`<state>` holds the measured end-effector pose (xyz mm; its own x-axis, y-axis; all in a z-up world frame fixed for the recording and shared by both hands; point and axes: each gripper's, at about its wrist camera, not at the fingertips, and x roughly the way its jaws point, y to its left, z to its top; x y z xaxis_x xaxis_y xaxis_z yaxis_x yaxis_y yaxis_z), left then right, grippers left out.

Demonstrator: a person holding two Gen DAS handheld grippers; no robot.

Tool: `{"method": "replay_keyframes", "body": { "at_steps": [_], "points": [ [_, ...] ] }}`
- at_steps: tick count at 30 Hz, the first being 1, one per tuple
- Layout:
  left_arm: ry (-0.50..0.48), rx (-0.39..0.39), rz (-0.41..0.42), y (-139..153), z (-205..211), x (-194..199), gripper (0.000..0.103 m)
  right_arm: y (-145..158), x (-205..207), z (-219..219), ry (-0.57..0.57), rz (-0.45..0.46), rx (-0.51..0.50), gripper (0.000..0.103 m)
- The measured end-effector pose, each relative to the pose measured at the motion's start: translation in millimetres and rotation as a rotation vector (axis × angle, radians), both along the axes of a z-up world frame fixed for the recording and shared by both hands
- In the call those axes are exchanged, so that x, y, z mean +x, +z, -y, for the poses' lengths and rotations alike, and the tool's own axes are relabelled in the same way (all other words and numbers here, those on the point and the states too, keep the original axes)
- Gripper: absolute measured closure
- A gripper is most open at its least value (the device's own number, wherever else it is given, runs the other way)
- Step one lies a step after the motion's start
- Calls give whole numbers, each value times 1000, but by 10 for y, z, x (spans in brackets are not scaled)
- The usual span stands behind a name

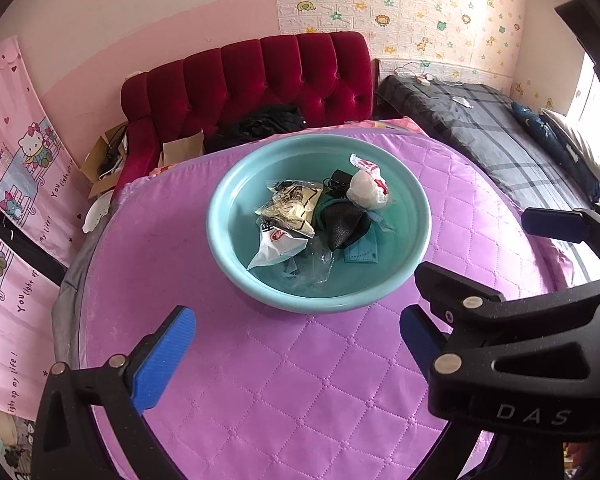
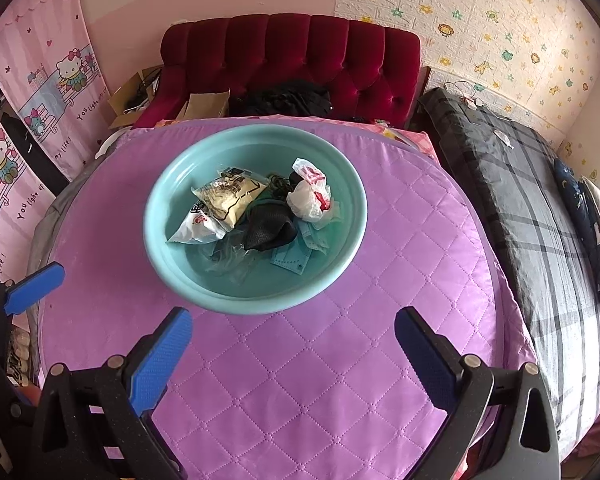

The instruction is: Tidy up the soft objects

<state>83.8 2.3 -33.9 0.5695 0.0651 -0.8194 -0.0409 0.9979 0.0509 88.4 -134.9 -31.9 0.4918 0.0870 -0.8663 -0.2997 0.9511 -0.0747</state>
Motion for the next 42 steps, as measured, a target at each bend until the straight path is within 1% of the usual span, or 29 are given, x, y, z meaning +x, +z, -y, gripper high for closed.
{"method": "replay_keyframes", "body": {
  "at_steps": [3,42],
  "points": [
    [4,-9,-3,1,-11,-16,0,-1,-2,-3,2,-3,2,0],
    [3,2,-2,68,41,-104,0,52,-108,43,8,14,-1,0]
  ]
}}
